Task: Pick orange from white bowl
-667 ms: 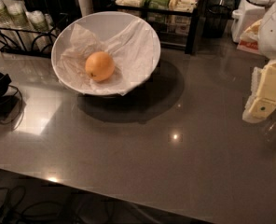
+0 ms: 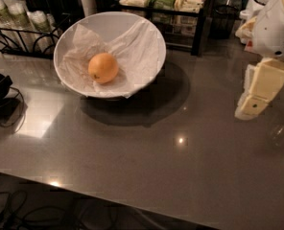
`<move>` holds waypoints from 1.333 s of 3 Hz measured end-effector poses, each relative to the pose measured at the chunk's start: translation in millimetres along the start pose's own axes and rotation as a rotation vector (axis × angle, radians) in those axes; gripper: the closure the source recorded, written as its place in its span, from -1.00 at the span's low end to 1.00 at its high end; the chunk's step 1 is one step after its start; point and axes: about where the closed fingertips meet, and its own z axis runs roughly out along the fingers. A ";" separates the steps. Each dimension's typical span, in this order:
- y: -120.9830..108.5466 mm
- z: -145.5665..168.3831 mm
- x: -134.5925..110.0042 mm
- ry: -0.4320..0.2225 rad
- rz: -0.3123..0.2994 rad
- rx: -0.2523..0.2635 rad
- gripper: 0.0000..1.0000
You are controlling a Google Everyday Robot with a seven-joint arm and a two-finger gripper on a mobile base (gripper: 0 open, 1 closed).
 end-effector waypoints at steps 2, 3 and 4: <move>-24.3 10.8 -62.4 -0.106 -0.076 0.033 -1.00; -30.3 21.6 -76.7 -0.157 -0.072 0.041 -1.00; -47.5 41.0 -109.0 -0.258 -0.021 0.056 -1.00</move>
Offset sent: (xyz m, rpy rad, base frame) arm 0.0304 0.0448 0.0086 0.0565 -0.0552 0.0744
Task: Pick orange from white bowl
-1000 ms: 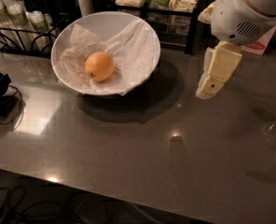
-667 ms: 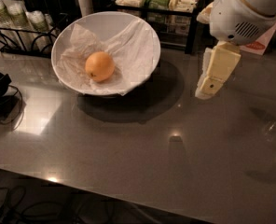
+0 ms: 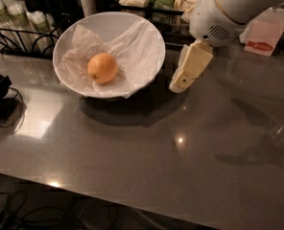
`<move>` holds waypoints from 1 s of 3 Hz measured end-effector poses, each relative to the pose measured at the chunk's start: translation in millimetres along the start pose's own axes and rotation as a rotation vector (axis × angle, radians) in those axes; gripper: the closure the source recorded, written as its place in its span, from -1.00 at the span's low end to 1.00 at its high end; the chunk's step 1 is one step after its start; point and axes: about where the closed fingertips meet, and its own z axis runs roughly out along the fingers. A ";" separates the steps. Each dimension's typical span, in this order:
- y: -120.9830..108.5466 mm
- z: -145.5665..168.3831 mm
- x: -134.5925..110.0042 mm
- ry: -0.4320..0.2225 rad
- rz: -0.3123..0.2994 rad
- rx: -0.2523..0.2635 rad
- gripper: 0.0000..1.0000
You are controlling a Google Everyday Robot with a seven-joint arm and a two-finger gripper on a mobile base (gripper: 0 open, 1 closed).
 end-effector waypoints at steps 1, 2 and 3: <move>-14.0 21.7 -37.6 -0.068 0.009 0.020 -1.00; -14.0 21.9 -37.7 -0.068 0.009 0.020 -1.00; -17.4 42.3 -53.4 -0.134 0.047 0.007 -1.00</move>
Offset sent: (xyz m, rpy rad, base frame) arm 0.0199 0.0315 0.0034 0.0529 -0.0243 0.0042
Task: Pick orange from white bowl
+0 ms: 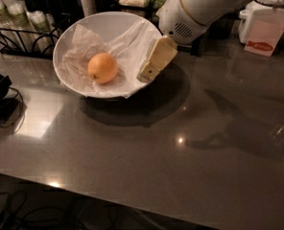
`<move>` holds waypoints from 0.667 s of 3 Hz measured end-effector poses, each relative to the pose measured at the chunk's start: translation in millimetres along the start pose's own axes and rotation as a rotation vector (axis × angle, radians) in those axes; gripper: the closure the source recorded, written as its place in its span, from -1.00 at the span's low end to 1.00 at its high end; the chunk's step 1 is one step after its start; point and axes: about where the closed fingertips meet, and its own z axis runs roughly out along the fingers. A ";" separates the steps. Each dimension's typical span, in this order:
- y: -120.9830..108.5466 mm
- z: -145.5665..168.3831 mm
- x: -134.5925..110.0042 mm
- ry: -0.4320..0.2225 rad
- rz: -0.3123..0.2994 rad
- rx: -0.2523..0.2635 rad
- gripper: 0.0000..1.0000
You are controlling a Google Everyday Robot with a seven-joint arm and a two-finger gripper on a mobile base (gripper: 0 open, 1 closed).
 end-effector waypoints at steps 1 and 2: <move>-15.3 29.0 -26.6 -0.058 0.053 -0.016 -1.00; -19.8 70.0 -61.6 -0.109 0.064 -0.078 -1.00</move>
Offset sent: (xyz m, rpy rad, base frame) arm 0.0643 0.1039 -0.0078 0.1518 0.0955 0.0496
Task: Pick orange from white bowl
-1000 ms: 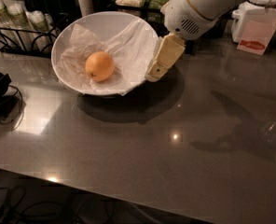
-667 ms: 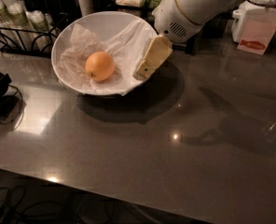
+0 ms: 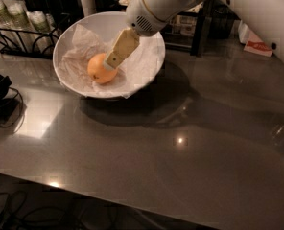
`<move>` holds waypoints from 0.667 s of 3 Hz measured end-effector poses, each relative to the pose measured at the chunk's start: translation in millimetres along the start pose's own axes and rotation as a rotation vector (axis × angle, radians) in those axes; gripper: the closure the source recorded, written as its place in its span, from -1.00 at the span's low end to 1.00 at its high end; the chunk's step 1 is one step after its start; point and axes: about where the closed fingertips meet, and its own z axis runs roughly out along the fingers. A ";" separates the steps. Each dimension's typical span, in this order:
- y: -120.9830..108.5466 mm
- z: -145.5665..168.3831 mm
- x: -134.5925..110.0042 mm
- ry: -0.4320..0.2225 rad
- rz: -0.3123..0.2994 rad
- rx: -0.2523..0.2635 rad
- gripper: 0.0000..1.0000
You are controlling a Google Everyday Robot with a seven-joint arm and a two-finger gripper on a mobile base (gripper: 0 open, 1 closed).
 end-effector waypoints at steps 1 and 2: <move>-0.1 0.3 0.1 0.000 0.000 0.000 -1.00; -4.0 12.2 3.8 0.001 0.010 -0.013 -1.00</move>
Offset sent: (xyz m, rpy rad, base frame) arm 0.0196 0.0043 -0.0230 0.0096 0.0366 -0.0032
